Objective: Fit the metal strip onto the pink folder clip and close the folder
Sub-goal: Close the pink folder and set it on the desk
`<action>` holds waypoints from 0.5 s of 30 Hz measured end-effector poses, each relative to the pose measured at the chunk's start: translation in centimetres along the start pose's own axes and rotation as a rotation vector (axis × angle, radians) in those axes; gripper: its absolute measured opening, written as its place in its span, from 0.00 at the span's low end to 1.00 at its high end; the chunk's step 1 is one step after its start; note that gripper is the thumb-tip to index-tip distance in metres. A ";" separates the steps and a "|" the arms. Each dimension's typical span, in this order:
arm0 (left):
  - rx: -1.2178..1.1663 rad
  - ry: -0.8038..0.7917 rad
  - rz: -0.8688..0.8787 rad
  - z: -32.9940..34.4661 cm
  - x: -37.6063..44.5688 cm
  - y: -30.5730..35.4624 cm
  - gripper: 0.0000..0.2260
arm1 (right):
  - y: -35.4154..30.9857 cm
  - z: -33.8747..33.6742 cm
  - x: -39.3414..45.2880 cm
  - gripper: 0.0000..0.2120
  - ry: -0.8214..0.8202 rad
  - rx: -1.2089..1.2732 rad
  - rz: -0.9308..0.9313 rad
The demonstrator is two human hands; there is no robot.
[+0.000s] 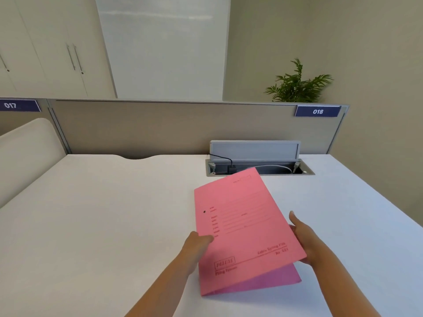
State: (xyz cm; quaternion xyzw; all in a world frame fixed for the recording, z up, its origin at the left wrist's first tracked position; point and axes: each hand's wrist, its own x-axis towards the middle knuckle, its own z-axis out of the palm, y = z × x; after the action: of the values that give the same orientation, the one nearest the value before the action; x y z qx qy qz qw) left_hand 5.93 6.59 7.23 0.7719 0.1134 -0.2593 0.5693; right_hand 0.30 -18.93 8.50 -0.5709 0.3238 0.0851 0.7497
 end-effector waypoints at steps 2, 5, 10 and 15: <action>-0.025 0.002 -0.014 0.2 0.3 0.1 0.15 | 0.3 -0.5 0.3 0.25 0.078 -0.148 -0.007; -0.059 -0.003 -0.040 0.2 0.6 0.2 0.12 | 1.4 -0.1 0.8 0.15 0.200 -0.460 -0.040; -0.138 -0.006 -0.097 -0.1 1.3 -0.2 0.16 | 2.2 1.0 1.4 0.15 0.297 -0.851 -0.051; -0.167 -0.013 -0.111 -0.6 1.9 -0.7 0.14 | 2.8 1.0 2.8 0.15 0.320 -0.926 -0.049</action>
State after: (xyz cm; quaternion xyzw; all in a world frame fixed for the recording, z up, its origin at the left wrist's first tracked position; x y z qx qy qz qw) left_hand 7.34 7.18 5.83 0.7127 0.1733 -0.2850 0.6171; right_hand 1.50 -17.76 4.74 -0.8575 0.3498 0.1135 0.3598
